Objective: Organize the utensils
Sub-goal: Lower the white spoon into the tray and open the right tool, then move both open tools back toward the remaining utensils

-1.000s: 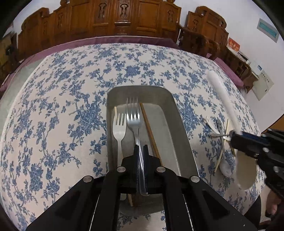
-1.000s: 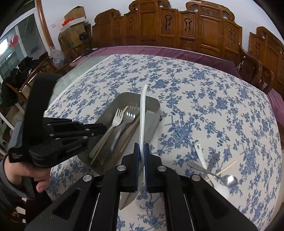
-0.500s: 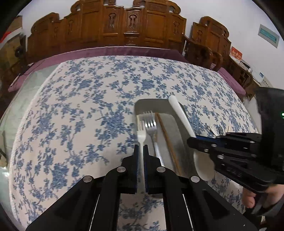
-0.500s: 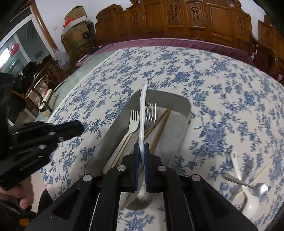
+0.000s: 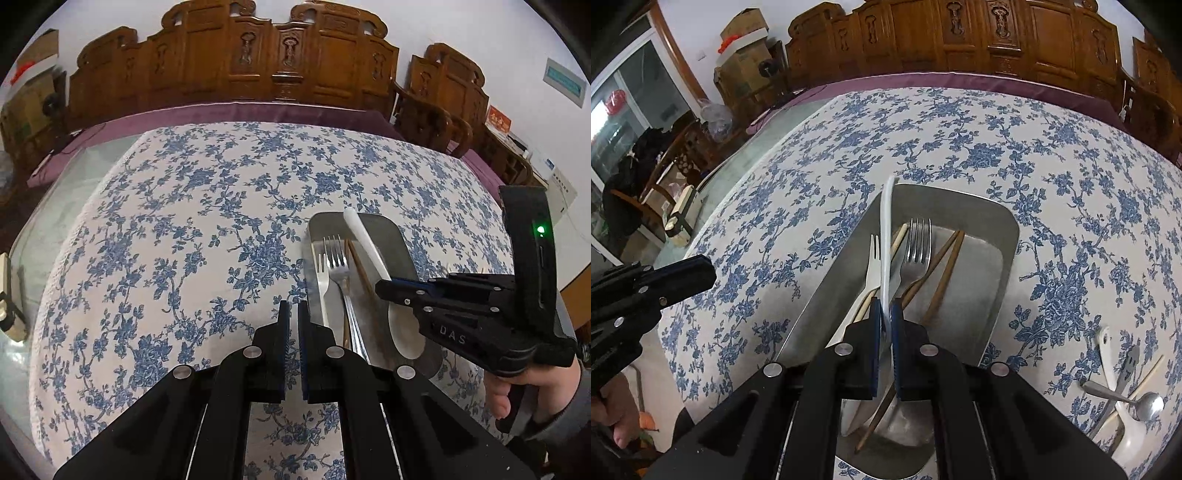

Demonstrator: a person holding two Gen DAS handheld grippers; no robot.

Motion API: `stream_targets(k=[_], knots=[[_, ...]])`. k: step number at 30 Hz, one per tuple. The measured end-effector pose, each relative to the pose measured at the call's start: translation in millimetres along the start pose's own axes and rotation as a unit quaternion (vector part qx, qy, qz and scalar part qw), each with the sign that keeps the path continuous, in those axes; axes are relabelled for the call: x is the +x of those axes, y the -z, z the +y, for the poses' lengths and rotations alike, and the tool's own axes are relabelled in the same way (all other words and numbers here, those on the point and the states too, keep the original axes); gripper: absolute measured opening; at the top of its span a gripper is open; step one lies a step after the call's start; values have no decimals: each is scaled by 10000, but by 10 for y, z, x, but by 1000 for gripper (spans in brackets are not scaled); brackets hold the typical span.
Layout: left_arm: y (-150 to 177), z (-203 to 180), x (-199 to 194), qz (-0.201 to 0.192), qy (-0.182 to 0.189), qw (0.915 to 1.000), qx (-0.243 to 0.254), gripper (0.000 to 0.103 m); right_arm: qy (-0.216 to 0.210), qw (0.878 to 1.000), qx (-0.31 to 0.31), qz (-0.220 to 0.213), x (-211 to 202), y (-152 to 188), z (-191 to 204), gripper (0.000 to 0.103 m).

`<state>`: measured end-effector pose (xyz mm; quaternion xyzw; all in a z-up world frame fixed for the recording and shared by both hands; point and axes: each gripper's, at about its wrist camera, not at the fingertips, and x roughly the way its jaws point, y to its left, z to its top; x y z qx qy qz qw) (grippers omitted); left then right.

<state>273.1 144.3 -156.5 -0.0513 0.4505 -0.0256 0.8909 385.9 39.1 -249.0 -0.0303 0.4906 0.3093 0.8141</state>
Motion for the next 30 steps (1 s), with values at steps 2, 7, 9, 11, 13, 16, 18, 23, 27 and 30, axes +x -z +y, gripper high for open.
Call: stream_targets(k=[2,7,9,11,13,16,18,23,27,30], knots=[[3,-9,-16,-16,12,10000,10,2,6,10000,-18,-10,-2,7,-12,10],[17,-55,-62,-46,34,10000,35,2,-82,9999,16,-88,-71,0,-48,10],[19,-78,-77,-51,39,10000,47,2,-110,9998,44,-126,-120,-2,-66,10],[18,-107,-96,-59,42,9999,69,2,-136,9997,57,-172,-179,8,-84,10],[21,-142,-118,-75,53,9999,87,2,-216,9994,106,-243,-273,30,-119,10],[17,-188,-132,-83,73,9999,109,2,-280,9989,185,-342,-405,59,-176,10],[20,-217,-140,-87,96,9998,119,2,-272,9985,196,-424,-527,92,-214,10],[38,-345,-159,-96,212,9996,183,2,-180,9981,128,-582,-846,249,-324,10],[71,-498,-136,-85,329,9991,247,3,25,9975,139,-694,-1162,503,-528,10],[102,-627,-90,-39,426,9986,321,8,247,9966,234,-745,-1393,734,-742,14]])
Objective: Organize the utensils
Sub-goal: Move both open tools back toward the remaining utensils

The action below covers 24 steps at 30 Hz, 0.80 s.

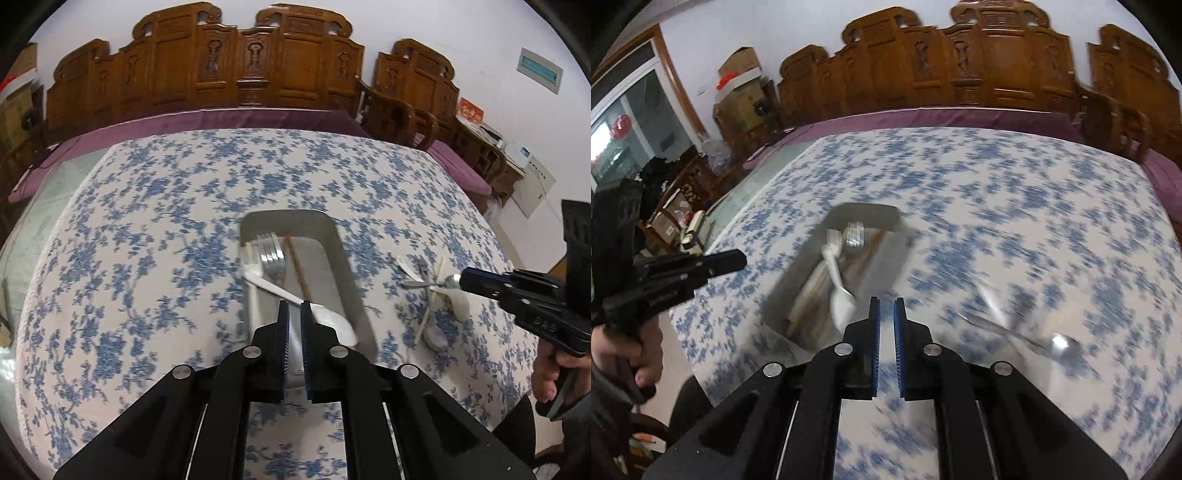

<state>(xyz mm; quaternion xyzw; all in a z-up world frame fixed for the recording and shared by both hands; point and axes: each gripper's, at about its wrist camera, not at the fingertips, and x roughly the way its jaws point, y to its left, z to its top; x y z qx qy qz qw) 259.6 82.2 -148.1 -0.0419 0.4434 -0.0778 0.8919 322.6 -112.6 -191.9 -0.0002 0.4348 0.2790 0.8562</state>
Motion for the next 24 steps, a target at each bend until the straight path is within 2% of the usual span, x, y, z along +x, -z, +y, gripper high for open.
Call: stream_targets(k=[2,6,8,12,17,20,24], knots=[[12,-109,35,26,51,9999,90,13,150,9999,38,-18,-131,110,-142,22],[34,-281,105,89,175,9996,209,14,471,9989,52,6,-284,279,-385,22],[37,-365,141,110,220,9994,252,23,655,9978,48,28,-343,363,-504,23],[38,-510,181,136,314,9989,330,28,807,9966,94,124,-348,474,-682,26],[56,-667,244,181,421,9983,370,42,969,9947,12,353,-212,548,-830,27],[84,-754,284,234,454,9978,423,42,1002,9937,-112,485,-97,529,-900,34],[116,-850,342,309,483,9972,473,42,1064,9919,-305,615,62,412,-989,35]])
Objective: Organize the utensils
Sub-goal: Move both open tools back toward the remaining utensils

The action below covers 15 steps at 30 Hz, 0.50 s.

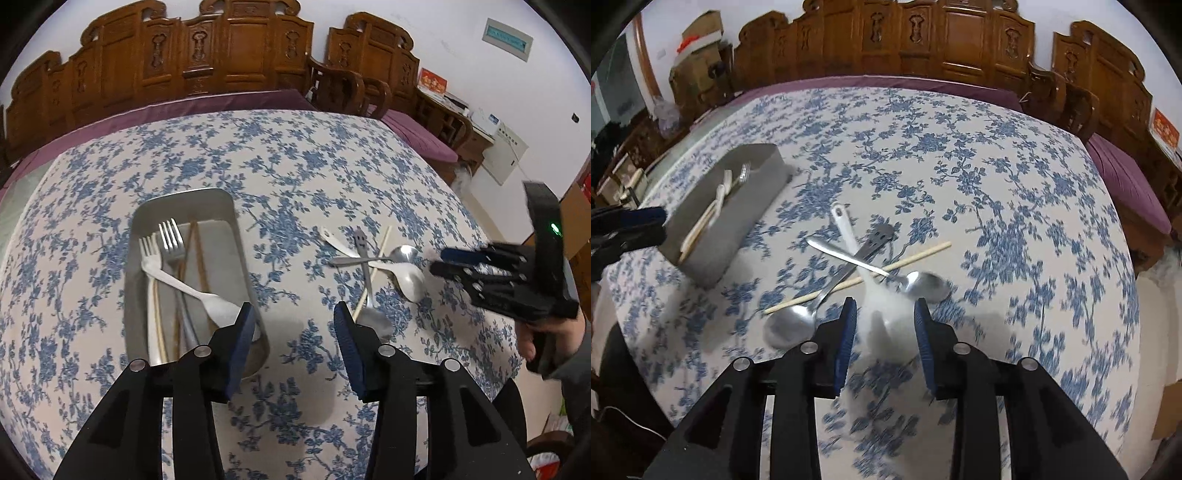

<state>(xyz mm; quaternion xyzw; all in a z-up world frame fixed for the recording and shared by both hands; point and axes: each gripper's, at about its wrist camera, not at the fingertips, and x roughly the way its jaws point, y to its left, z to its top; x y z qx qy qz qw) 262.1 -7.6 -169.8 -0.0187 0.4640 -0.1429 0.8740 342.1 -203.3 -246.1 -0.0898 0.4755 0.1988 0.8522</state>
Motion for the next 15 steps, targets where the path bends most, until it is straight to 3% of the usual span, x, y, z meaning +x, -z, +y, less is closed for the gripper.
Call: stream_targets(k=[4,11,15], knots=[[-1,-88,60,56,17,10000,36,42,-134,9995,-231,149,213,-182,-6,35],[-6,-192,115,120,25,9998,137,42,-10,9946,-762,708,654,-340,54,35],[13,-194,136,158,11,9998,157,42,-16,9929,-862,823,735,-395,49,35]])
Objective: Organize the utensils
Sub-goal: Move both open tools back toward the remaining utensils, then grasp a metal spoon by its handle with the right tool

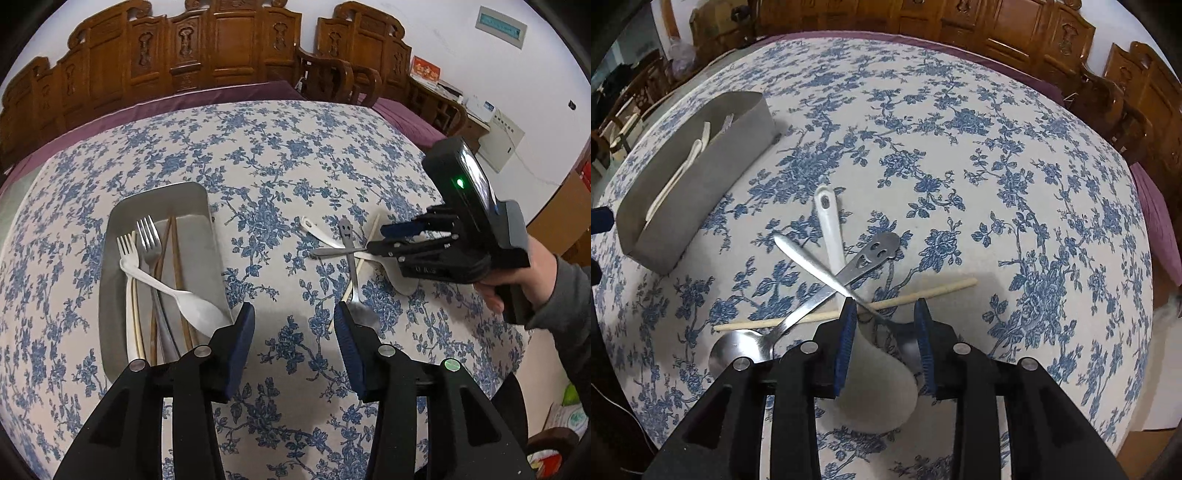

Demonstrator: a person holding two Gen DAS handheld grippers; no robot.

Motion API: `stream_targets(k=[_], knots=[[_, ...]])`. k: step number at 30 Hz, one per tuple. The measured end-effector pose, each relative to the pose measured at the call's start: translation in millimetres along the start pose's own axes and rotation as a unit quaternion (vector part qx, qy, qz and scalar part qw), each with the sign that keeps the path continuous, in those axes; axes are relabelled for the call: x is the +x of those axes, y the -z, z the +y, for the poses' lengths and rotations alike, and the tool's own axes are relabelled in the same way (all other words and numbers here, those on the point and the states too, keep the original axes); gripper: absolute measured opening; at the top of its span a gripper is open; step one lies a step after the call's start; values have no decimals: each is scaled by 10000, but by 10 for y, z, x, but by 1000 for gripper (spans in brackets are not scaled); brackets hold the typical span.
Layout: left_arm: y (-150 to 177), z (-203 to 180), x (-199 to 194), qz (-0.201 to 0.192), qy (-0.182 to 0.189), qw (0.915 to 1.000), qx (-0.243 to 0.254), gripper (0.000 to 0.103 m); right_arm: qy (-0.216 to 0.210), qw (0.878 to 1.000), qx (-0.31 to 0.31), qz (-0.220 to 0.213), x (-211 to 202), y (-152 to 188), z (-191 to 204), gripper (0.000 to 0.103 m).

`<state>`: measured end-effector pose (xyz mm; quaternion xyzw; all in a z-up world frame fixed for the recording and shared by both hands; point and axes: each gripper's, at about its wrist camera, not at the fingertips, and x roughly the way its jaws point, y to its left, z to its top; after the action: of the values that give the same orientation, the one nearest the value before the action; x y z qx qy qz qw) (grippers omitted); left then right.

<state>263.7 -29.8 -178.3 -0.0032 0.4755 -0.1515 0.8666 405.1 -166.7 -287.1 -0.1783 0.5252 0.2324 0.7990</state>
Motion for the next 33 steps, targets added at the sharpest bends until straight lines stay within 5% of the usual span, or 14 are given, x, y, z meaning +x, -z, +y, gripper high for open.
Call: stream_targets(k=[5,13,20,23,33], knots=[[18,11,1,26,-10,10000,-6,42,-64,9989,-197,426,113,31,0,34],[33,-9,19,44,-8,10000,19,42,-92,9992,-184,347,86,98,30,33],[31,-74,80,116,-24,9999,47,42,-255,9988,-311,285,91,74,100,4],[32,-105,127,167,-26,9998,59,42,-298,9987,-305,283,71,117,106,3],[-5,-286,382,313,53,9994,132,42,-287,9984,287,-394,-355,378,-29,3]])
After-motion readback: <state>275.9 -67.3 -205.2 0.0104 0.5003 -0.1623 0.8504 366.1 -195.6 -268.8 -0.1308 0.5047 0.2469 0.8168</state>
